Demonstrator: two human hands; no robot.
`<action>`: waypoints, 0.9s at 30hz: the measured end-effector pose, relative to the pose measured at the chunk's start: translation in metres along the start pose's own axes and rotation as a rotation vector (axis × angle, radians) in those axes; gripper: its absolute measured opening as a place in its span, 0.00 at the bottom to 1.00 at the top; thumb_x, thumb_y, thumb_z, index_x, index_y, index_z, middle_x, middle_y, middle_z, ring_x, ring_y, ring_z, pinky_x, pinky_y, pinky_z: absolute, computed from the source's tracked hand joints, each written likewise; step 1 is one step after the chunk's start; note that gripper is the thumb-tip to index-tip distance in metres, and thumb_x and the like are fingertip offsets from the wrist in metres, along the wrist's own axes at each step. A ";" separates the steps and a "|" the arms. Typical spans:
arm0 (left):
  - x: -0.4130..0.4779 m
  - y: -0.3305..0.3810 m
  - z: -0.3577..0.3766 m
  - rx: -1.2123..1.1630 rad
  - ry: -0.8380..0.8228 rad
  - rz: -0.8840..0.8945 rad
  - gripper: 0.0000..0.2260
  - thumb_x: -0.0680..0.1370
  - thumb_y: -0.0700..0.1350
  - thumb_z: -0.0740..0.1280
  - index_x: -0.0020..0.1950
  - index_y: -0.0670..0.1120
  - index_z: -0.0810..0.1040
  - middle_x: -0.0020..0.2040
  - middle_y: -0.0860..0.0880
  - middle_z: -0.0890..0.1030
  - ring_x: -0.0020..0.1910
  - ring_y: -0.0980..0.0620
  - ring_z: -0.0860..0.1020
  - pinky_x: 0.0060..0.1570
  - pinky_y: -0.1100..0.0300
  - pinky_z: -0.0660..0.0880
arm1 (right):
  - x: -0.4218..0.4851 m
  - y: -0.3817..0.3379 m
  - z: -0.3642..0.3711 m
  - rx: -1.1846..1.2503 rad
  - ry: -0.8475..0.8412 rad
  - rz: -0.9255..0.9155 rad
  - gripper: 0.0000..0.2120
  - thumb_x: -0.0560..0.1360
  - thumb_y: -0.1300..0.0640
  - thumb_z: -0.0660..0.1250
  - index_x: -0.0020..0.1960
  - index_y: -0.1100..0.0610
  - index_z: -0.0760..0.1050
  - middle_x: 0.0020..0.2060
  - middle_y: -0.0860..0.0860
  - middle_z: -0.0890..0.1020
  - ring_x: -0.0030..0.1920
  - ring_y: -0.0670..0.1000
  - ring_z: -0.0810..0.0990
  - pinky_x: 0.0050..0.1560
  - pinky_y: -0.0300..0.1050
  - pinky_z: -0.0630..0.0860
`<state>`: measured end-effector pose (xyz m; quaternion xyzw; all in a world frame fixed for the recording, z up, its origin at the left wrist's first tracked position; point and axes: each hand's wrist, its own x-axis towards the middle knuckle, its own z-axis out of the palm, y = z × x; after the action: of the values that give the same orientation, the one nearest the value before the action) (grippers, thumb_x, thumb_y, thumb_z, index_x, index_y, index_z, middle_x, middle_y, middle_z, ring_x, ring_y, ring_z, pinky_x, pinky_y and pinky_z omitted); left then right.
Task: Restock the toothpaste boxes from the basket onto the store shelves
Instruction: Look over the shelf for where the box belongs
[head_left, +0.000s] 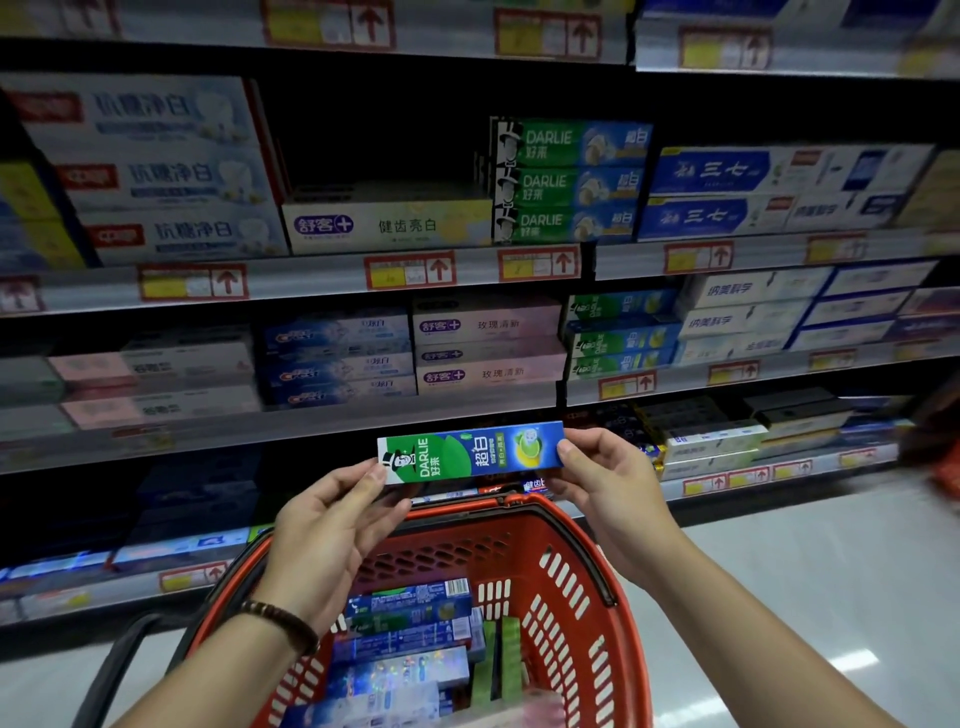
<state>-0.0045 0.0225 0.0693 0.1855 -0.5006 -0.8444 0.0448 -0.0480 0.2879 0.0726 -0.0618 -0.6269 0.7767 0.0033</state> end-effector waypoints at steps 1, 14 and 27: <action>0.000 0.000 0.000 0.008 -0.005 0.011 0.10 0.78 0.37 0.71 0.59 0.37 0.83 0.55 0.40 0.86 0.53 0.44 0.87 0.50 0.51 0.85 | 0.000 0.000 -0.001 -0.001 0.001 -0.003 0.06 0.84 0.63 0.67 0.59 0.63 0.79 0.49 0.57 0.89 0.49 0.55 0.89 0.44 0.42 0.84; 0.001 -0.008 0.022 0.386 -0.013 0.264 0.06 0.75 0.39 0.76 0.51 0.44 0.88 0.48 0.49 0.89 0.48 0.50 0.88 0.56 0.50 0.82 | 0.002 -0.007 -0.025 -0.104 0.116 -0.117 0.04 0.83 0.60 0.69 0.56 0.58 0.81 0.50 0.53 0.88 0.53 0.54 0.89 0.55 0.58 0.85; 0.038 -0.002 0.117 0.605 0.024 0.501 0.02 0.74 0.48 0.79 0.46 0.53 0.89 0.42 0.59 0.87 0.46 0.59 0.86 0.56 0.50 0.83 | 0.051 -0.052 -0.066 -0.056 0.284 -0.225 0.04 0.82 0.63 0.70 0.54 0.57 0.83 0.46 0.52 0.89 0.51 0.52 0.89 0.49 0.50 0.85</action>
<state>-0.0810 0.1107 0.1082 0.0720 -0.7562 -0.6192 0.1988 -0.0953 0.3677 0.1054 -0.1006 -0.6443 0.7372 0.1769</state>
